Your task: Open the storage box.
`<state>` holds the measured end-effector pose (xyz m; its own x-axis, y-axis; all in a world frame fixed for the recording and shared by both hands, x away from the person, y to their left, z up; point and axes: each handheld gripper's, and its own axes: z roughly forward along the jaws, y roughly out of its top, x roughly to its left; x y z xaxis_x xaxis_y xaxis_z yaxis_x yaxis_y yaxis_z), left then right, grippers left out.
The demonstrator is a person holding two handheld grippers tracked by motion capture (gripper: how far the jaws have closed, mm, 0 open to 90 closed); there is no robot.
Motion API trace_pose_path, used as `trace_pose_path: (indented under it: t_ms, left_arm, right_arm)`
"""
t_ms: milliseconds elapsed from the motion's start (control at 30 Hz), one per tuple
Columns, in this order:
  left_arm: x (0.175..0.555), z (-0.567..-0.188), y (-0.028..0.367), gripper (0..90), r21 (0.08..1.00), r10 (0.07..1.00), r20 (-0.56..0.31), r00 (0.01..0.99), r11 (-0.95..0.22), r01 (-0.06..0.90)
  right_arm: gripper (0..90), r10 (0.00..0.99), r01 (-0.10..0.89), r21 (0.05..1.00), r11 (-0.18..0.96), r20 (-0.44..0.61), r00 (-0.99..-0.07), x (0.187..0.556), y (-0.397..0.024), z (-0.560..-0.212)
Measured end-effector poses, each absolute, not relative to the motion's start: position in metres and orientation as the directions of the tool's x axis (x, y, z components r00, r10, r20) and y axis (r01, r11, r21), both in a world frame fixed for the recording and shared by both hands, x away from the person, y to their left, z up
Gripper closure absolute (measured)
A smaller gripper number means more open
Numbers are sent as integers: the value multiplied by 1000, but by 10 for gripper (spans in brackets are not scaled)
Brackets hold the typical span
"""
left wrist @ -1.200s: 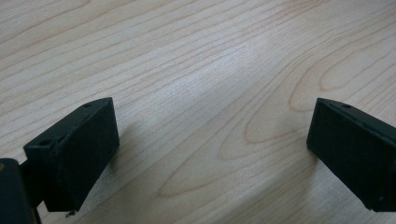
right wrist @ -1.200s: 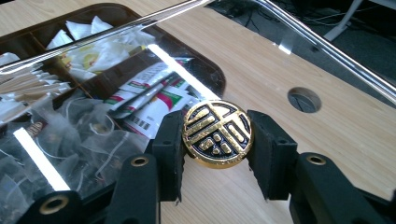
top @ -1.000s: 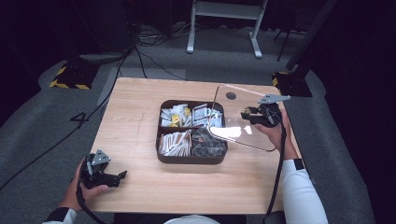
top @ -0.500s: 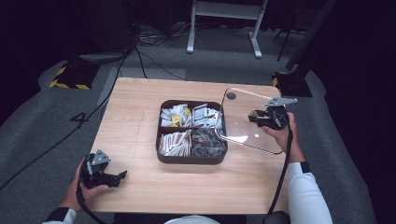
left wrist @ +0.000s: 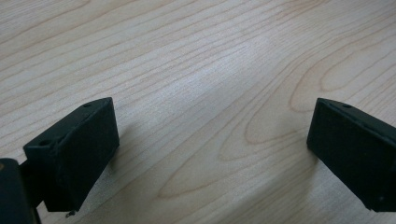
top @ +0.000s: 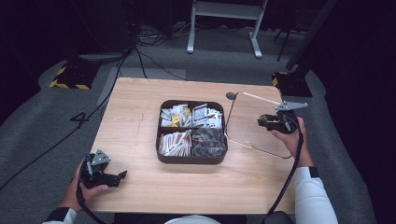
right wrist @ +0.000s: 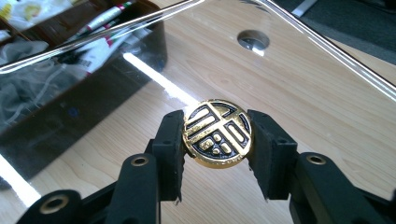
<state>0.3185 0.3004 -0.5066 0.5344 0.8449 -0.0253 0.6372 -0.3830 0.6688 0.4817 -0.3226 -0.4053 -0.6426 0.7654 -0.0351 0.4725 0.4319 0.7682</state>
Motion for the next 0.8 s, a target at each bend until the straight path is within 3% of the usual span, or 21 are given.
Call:
trace_pose_path:
  t_ms: [800]
  left_arm:
    - [321,-507,300,20,668,845,-26,535,-384,638]
  right_arm:
    - [587,773,547,672,499,-61,-631,490,-336,-452]
